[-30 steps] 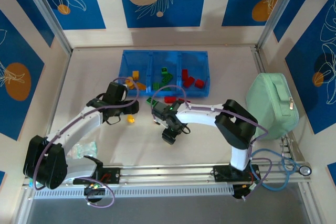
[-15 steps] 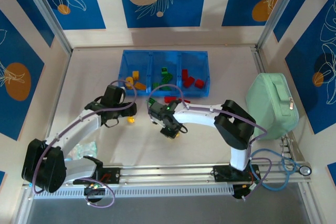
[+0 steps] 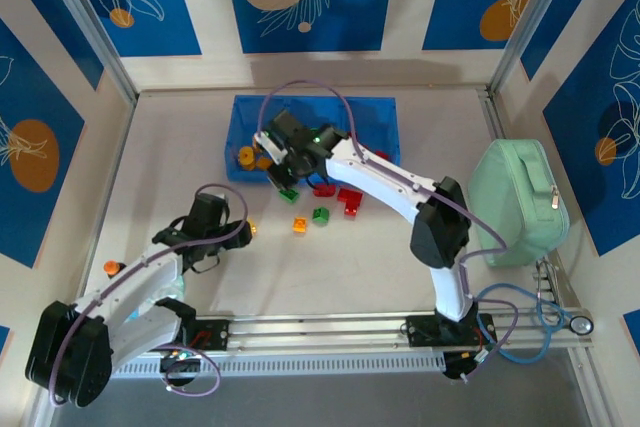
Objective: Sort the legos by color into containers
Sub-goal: Place the lego in the container, then pick up the lego from the center of the table.
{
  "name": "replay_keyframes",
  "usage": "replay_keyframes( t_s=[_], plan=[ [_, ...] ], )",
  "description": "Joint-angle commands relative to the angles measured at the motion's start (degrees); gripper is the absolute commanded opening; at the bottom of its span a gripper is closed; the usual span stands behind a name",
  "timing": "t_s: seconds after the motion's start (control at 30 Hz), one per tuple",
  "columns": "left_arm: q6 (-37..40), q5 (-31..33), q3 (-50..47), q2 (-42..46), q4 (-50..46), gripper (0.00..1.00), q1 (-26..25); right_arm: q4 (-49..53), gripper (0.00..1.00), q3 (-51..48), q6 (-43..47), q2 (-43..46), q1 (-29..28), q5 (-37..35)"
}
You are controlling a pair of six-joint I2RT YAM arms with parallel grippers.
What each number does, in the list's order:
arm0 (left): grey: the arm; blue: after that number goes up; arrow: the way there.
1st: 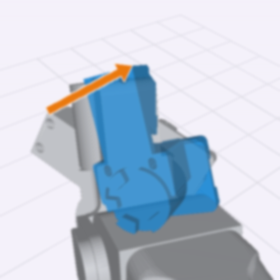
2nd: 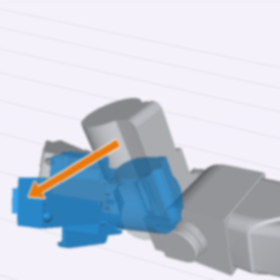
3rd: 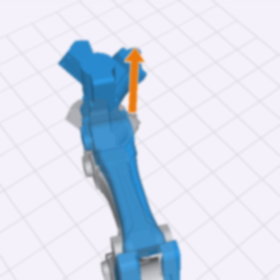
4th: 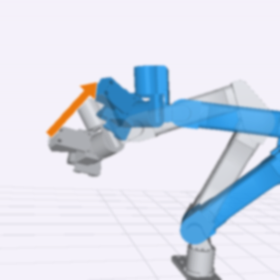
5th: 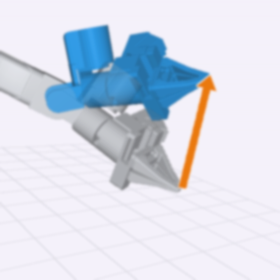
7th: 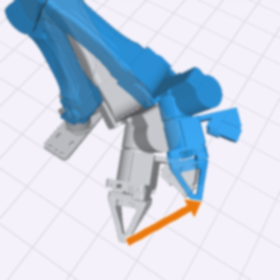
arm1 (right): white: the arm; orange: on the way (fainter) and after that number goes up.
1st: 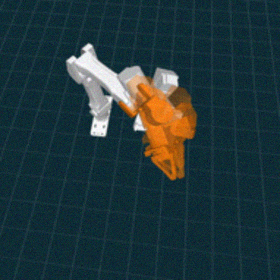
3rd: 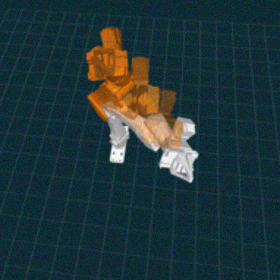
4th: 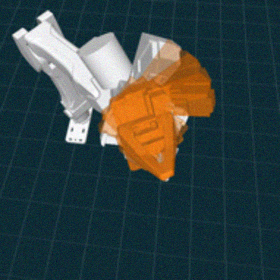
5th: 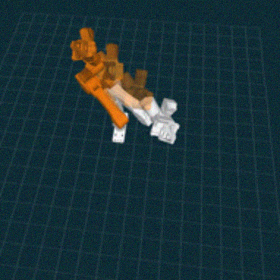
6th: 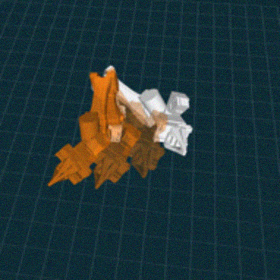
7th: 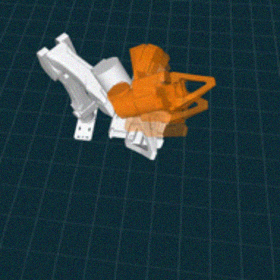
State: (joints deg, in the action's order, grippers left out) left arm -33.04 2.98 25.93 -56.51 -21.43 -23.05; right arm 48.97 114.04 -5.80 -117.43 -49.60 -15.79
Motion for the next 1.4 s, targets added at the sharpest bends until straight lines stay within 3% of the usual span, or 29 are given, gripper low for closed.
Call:
replay_keyframes(
  t_s=[0.0,0.2,0.3,0.53,0.8,0.9,0.97,1.17,1.37],
  plan=[
    [-2.59,-0.94,-1.72,2.33,1.18,0.72,-0.41,4.40,0.22,11.35,-0.83,-8.36,0.76,2.04],
    [-2.94,-1.48,-3.14,4.02,0.43,0.71,-0.94,8.80,0.22,34.18,-0.74,-23.22,3.06,1.72],
    [-3.26,-1.92,-3.69,4.93,0.31,0.71,-1.21,7.36,0.23,38.86,-0.49,-26.98,3.98,1.53],
    [-2.87,-1.95,-3.29,7.58,-1.94,0.72,-1.56,-1.33,0.27,37.07,-0.44,-29.70,4.30,0.12],
    [-2.38,-2.02,-1.81,9.75,-4.80,0.72,-1.56,-2.21,0.33,40.90,0.44,-33.04,4.60,0.04],
    [-2.24,-2.10,-1.34,9.53,-4.84,0.72,-1.62,-2.15,0.40,41.25,0.43,-32.82,4.78,-0.06],
    [-2.06,-2.10,-0.98,9.17,-4.60,0.72,-1.65,-1.62,0.50,41.65,0.44,-32.35,4.79,-0.13],
    [-0.70,-2.18,1.22,5.75,-3.47,0.72,-1.65,0.64,0.55,40.93,-0.93,-27.47,4.69,-0.31],
    [1.02,-2.52,4.92,-1.38,-1.97,0.74,-1.65,-1.06,0.55,31.97,-2.01,-16.48,4.69,0.11]
  ],
)
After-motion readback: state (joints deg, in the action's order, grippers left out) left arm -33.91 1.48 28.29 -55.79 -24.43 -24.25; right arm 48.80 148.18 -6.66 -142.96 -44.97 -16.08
